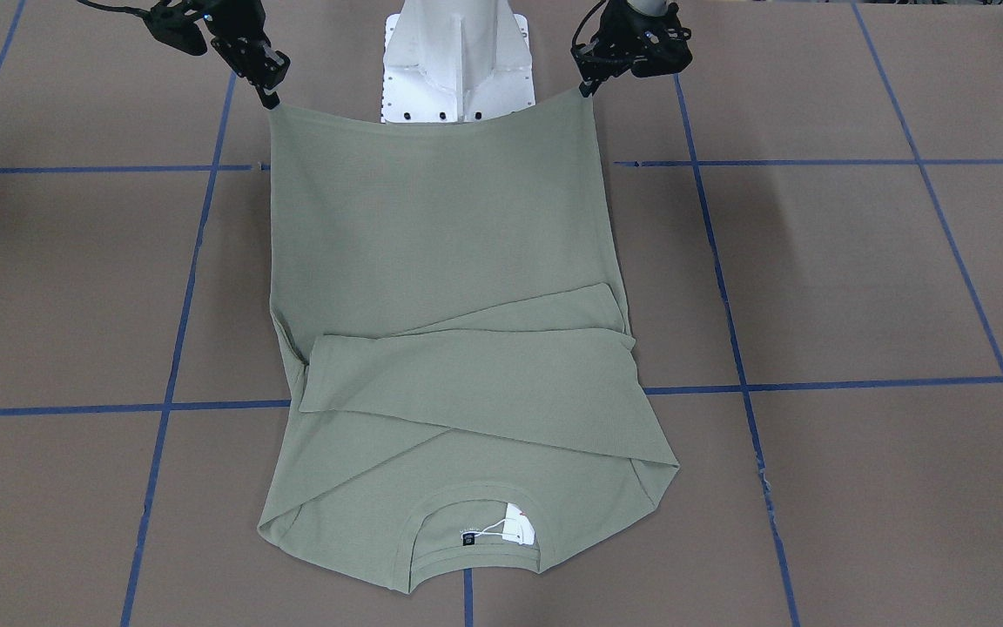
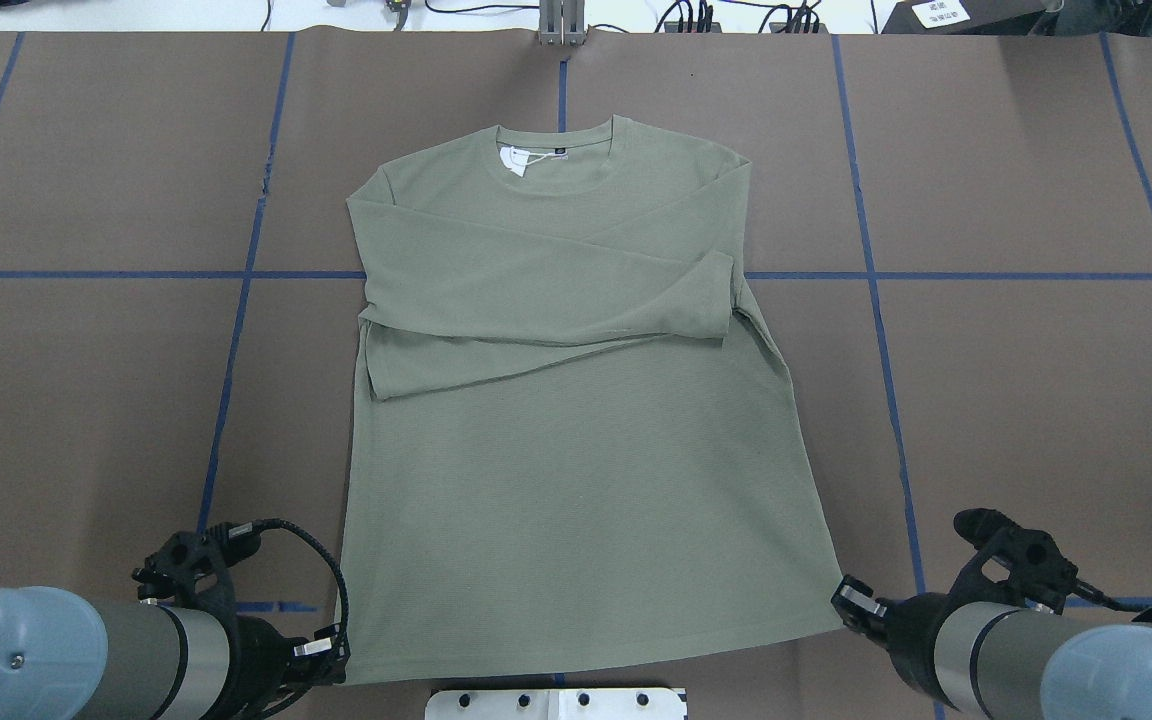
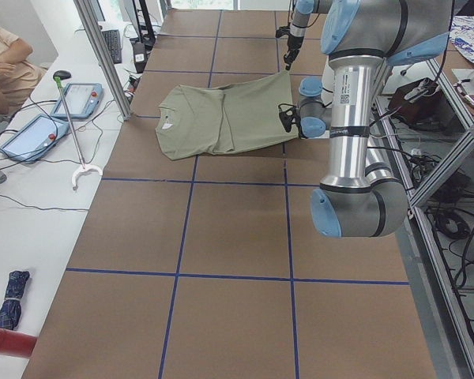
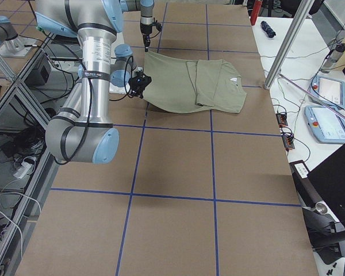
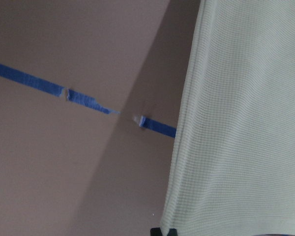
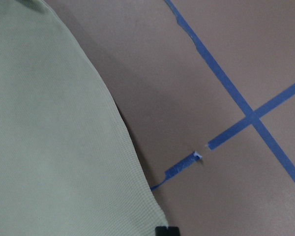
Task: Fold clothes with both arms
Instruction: 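Lift the hem with both grippers and fold it toward the collar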
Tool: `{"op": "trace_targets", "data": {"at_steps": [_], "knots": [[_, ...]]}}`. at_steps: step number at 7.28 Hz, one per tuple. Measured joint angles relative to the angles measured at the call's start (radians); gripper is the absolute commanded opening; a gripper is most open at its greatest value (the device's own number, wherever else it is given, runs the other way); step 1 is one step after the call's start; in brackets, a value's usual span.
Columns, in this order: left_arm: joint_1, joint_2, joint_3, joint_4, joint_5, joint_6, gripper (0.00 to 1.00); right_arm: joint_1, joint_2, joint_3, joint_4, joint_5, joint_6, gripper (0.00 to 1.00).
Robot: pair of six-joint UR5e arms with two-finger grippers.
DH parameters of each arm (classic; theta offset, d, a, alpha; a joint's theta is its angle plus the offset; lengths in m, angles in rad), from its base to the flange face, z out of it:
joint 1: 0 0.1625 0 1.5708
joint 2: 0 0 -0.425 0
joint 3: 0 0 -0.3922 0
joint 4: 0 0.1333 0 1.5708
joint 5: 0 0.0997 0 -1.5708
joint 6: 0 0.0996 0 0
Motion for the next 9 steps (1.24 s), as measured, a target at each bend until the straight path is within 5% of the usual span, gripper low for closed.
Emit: {"op": "trace_targets", "data": {"at_steps": [3,6,9], "knots": [[-0.223,-0.112,0.068,0.014,-0.006,0.210,0.00,0.244,0.185,-0.155,-0.019,0.052,-0.233,0.00],[-0.487,-0.327,0.366,-0.042,-0.008,0.359,0.00,0.575,0.499,-0.473,-0.070,0.257,-0.520,0.00],[-0.630,-0.418,0.614,-0.220,-0.006,0.417,0.00,0.746,0.728,-0.819,-0.050,0.294,-0.657,0.00]]}}
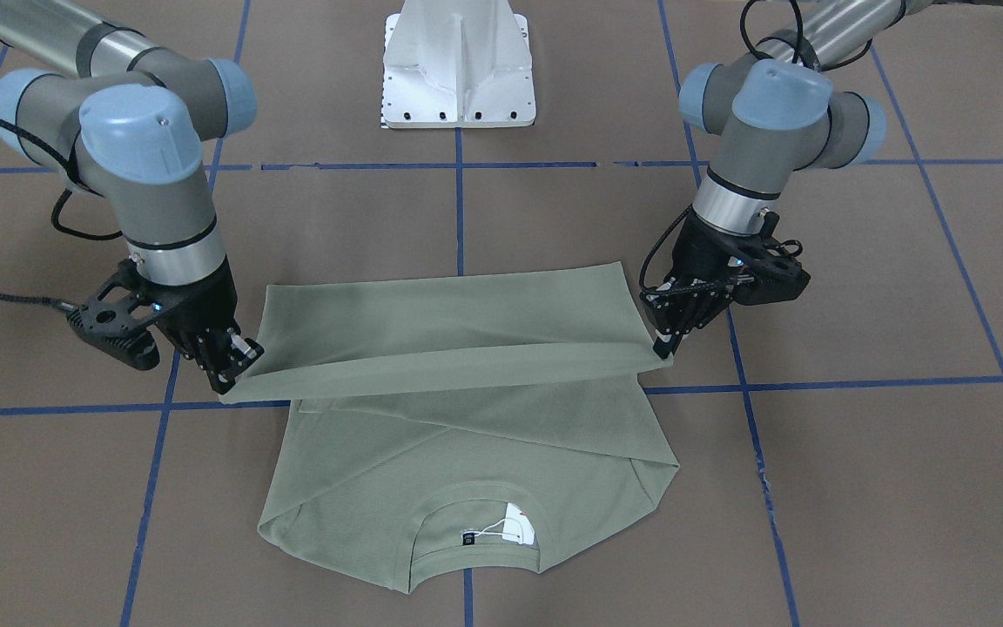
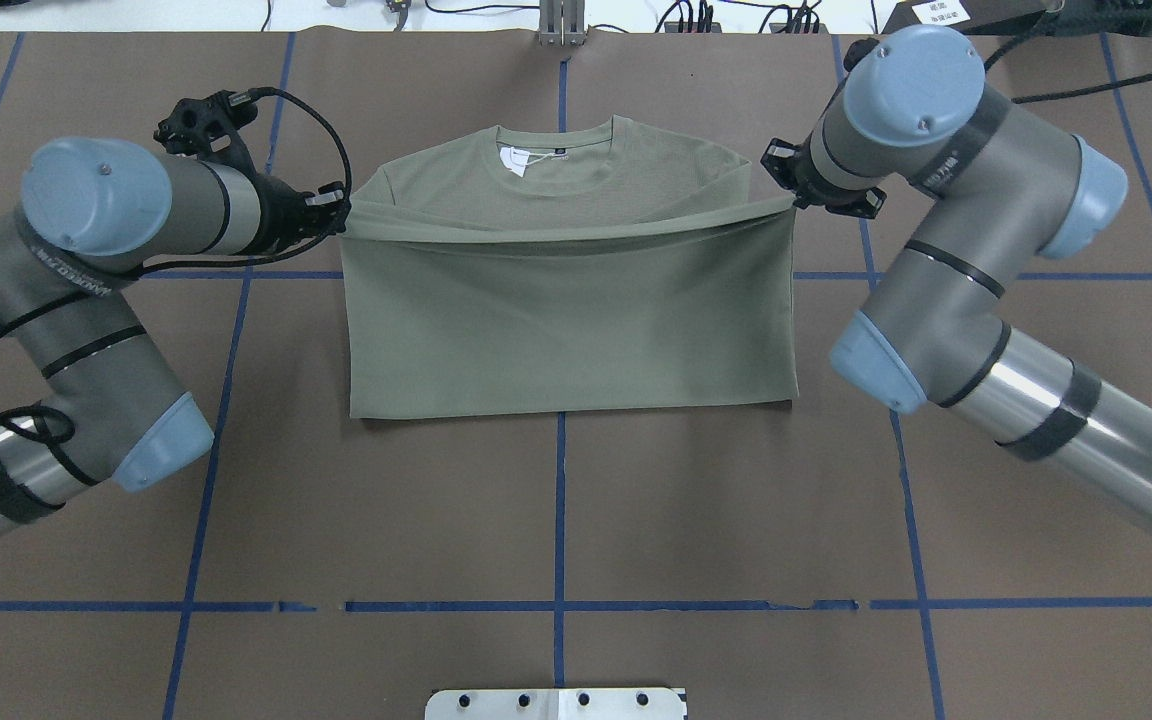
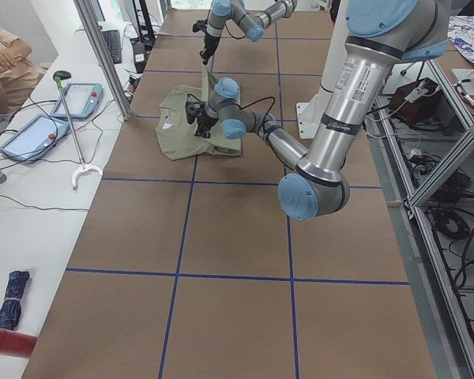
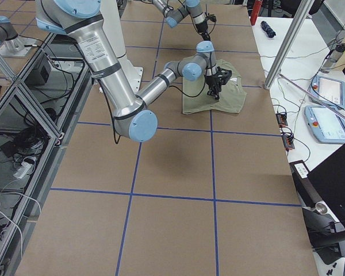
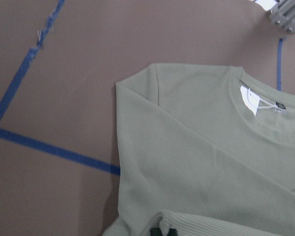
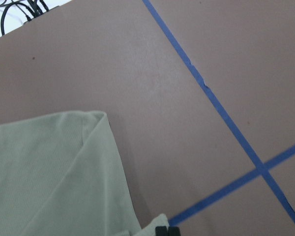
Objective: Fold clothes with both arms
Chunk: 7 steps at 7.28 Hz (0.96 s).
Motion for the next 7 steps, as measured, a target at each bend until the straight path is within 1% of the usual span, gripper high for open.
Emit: {"op": "trace_targets", "data": {"at_steps": [1,2,3,4,7], "knots": [[-0.016,-0.055,0.090,-0.026,0.002,0.002,0.00,0.023,0.067,-0.123,0.043,0.000,-0.009,0.00],[-0.030,-0.098,0.175,-0.064,0.005,0.003,0.00,0.032,0.106,-0.228,0.119,-0.002,-0.013,0.00],[-0.041,-0.121,0.240,-0.107,0.007,0.005,0.00,0.035,0.133,-0.313,0.191,-0.005,-0.013,0.00],[-0.047,-0.137,0.289,-0.143,0.008,0.006,0.00,0.035,0.159,-0.374,0.231,-0.006,-0.011,0.00],[-0.052,-0.157,0.396,-0.223,0.013,0.030,0.00,0.030,0.220,-0.487,0.276,-0.007,-0.008,0.00]]}}
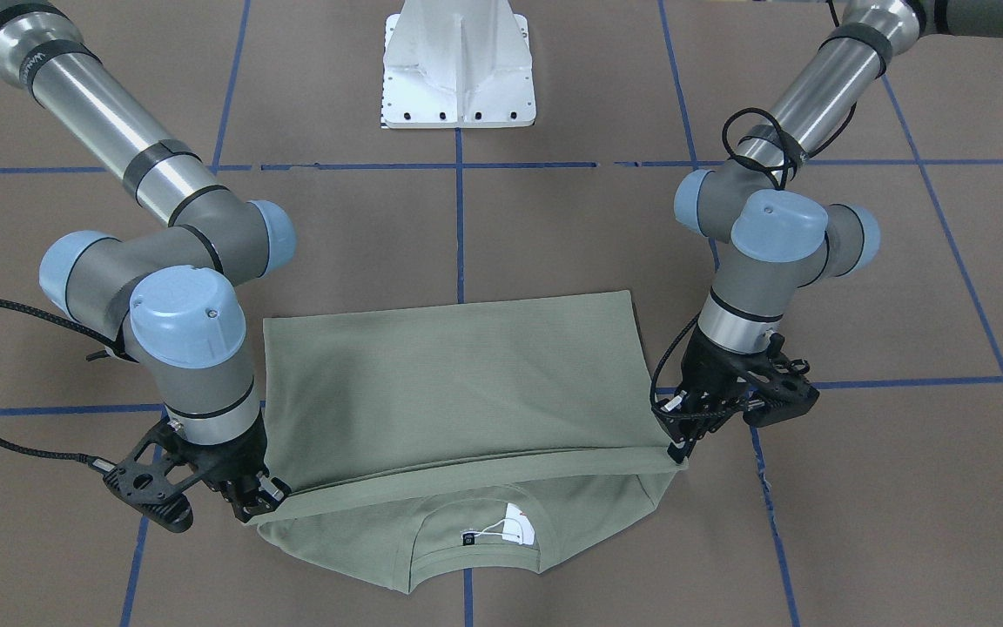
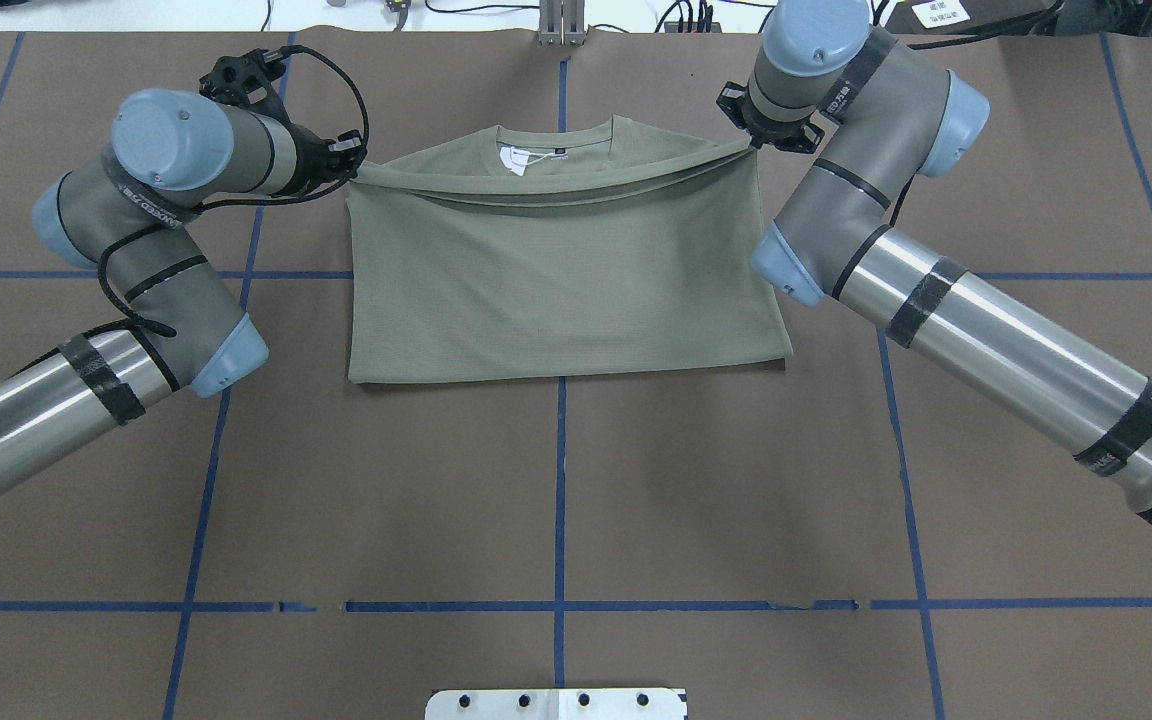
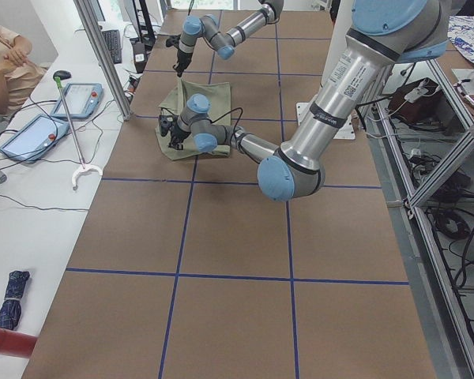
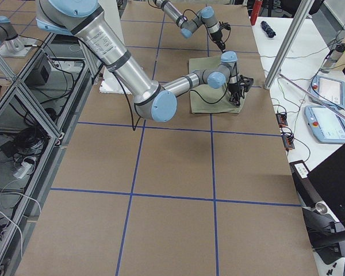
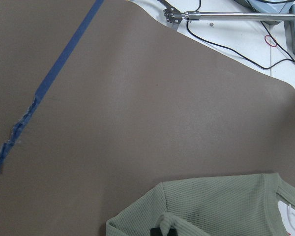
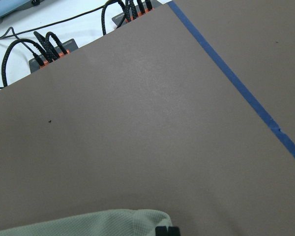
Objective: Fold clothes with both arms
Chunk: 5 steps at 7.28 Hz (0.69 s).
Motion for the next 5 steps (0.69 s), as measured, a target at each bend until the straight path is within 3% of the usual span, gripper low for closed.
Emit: {"op": "trace_targets", "data": {"at_steps": [1,2,3,4,5], "knots": [[-0.001,-0.002,0.024,-0.022,0.002,0.009,0.00,-0.002,0.006,-0.025,0.024,-0.001,0.000,0.00],[-0.001,-0.002,0.035,-0.033,0.004,0.014,0.07,-0.004,0.008,-0.039,0.040,-0.001,0.000,0.00],[-0.001,-0.002,0.040,-0.037,0.004,0.016,0.10,-0.005,0.009,-0.044,0.046,-0.001,0.000,0.14],[-0.002,-0.001,0.044,-0.044,0.004,0.017,0.22,-0.005,0.011,-0.046,0.049,-0.001,0.000,0.45],[-0.002,0.002,0.049,-0.060,0.004,0.018,0.33,-0.005,0.013,-0.047,0.050,0.000,0.000,0.57]]}}
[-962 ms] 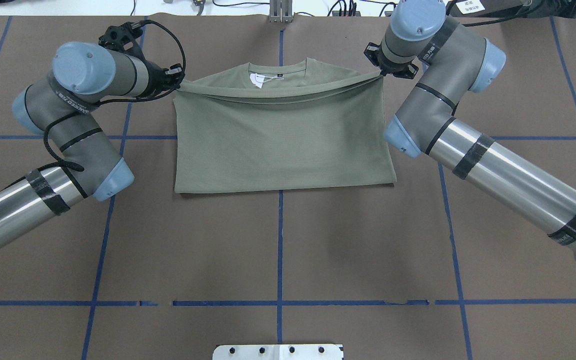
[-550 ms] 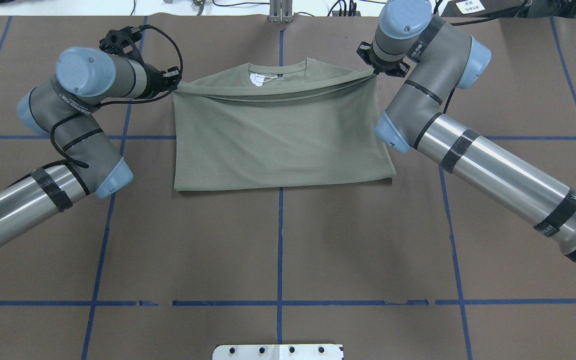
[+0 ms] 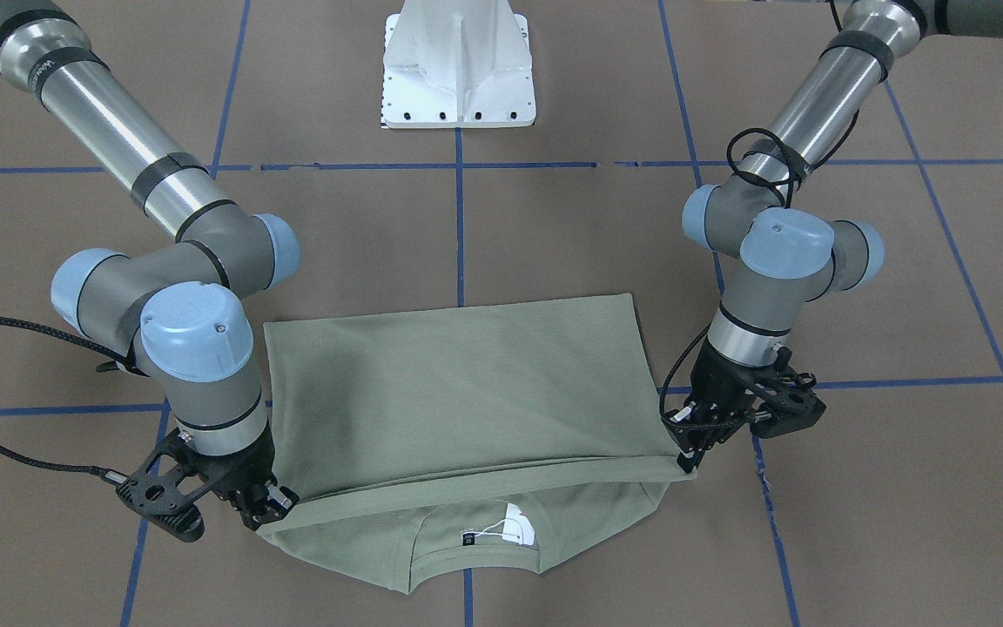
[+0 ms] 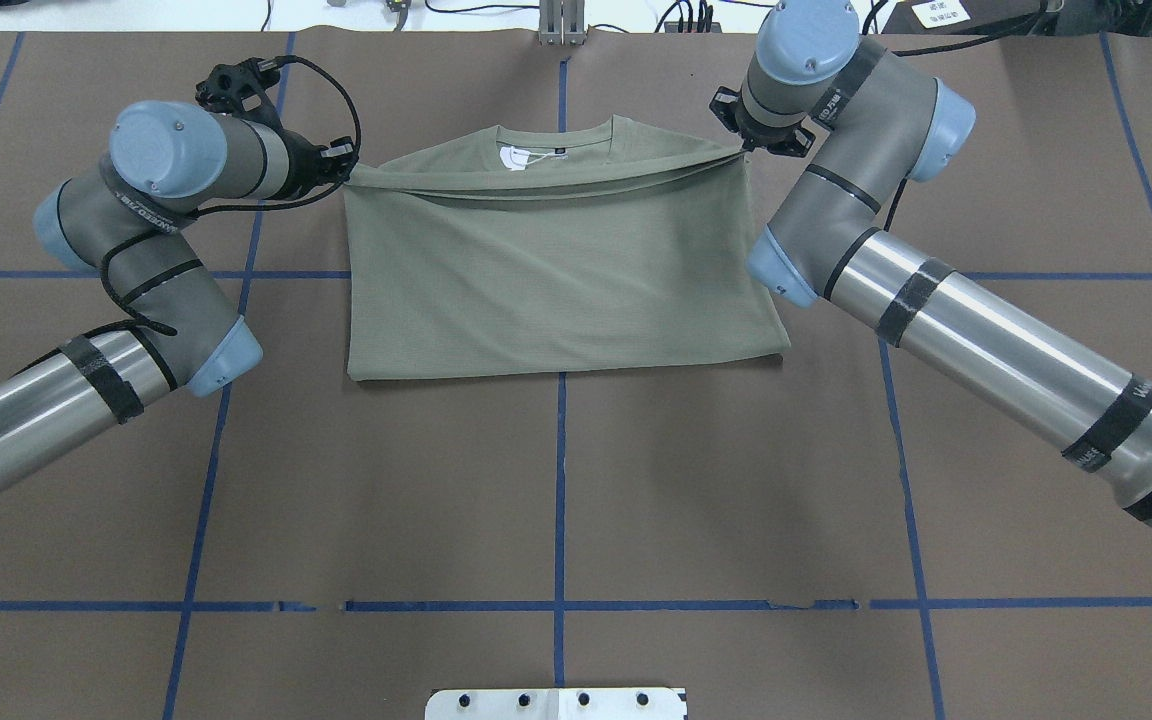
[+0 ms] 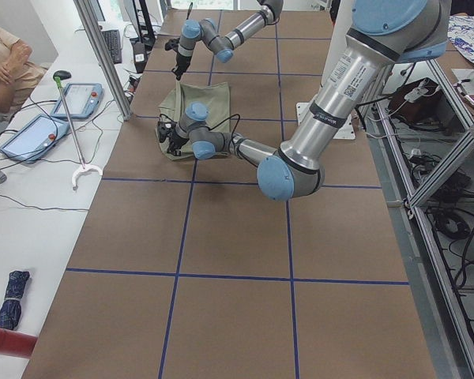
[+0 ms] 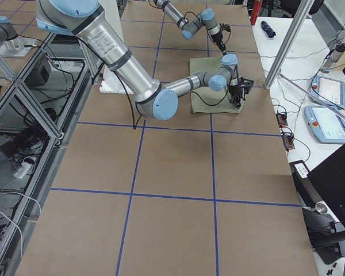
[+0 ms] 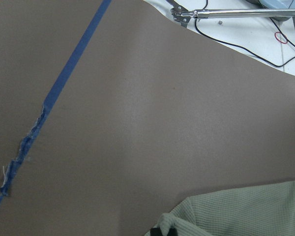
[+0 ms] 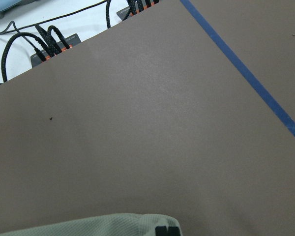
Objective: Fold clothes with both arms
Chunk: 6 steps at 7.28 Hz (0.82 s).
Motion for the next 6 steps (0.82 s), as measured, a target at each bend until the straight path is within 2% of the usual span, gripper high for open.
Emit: {"op": "trace_targets", "data": {"at_steps": [2,3,4,6], "knots": [[0.000,0.007,0.006,-0.025,-0.001,0.001,0.39,0.000,0.000,0.014,0.001,0.003,0.002,0.61],[0.001,0.008,0.006,-0.030,-0.002,0.000,0.39,-0.001,-0.017,0.061,-0.001,0.013,0.008,0.65],[0.000,0.008,0.005,-0.033,-0.004,0.000,0.39,-0.012,-0.068,0.150,-0.003,0.035,0.027,0.68],[0.000,0.007,0.000,-0.042,-0.007,-0.001,0.39,-0.066,-0.286,0.425,-0.002,0.072,0.126,0.73]]}}
